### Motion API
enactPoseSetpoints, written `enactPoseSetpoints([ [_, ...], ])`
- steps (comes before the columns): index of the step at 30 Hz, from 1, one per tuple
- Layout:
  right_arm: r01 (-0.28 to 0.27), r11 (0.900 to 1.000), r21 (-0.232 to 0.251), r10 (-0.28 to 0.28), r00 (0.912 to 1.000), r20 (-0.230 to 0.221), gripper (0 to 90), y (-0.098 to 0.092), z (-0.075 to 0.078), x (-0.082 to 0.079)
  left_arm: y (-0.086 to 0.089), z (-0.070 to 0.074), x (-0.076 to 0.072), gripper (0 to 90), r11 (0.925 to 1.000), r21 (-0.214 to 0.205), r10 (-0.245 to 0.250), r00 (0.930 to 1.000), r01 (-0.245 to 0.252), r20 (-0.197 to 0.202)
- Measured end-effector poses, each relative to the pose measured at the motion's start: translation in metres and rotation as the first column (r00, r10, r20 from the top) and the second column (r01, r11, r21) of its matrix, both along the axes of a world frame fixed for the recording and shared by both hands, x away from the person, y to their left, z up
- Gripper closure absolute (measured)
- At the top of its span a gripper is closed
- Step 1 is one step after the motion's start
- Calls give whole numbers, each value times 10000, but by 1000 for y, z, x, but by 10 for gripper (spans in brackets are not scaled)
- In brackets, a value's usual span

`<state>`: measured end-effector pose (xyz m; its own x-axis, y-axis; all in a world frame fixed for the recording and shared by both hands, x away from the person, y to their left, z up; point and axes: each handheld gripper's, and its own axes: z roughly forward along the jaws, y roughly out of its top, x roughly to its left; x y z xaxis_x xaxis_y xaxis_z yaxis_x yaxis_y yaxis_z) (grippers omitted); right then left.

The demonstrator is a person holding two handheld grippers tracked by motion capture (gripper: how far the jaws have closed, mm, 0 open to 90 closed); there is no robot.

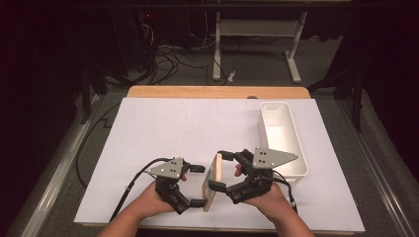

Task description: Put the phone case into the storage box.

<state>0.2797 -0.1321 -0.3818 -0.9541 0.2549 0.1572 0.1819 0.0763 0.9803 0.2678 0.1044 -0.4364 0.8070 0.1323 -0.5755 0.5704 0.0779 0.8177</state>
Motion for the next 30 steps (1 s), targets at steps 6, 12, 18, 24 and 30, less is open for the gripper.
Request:
enactPoseSetpoints([
  [6,72,10000,-58,-72,10000,45,137,-1,0,0,1,1,0,1,9998,96,177,9998,-177,92],
  [12,173,9998,-121,-172,9998,111,136,-2,0,0,8,1,3,2,9985,87,536,9984,-538,164],
  [18,309,9994,-140,-307,9994,154,137,-4,0,1,16,1,6,2,9956,137,926,9954,-929,246],
  [24,465,9987,-188,-461,9987,198,137,-5,0,2,18,0,6,2,9922,324,1191,9923,-1202,333],
  [30,665,9975,-240,-658,9975,271,136,-7,0,3,25,-2,8,2,9862,379,1601,9865,-1614,344],
])
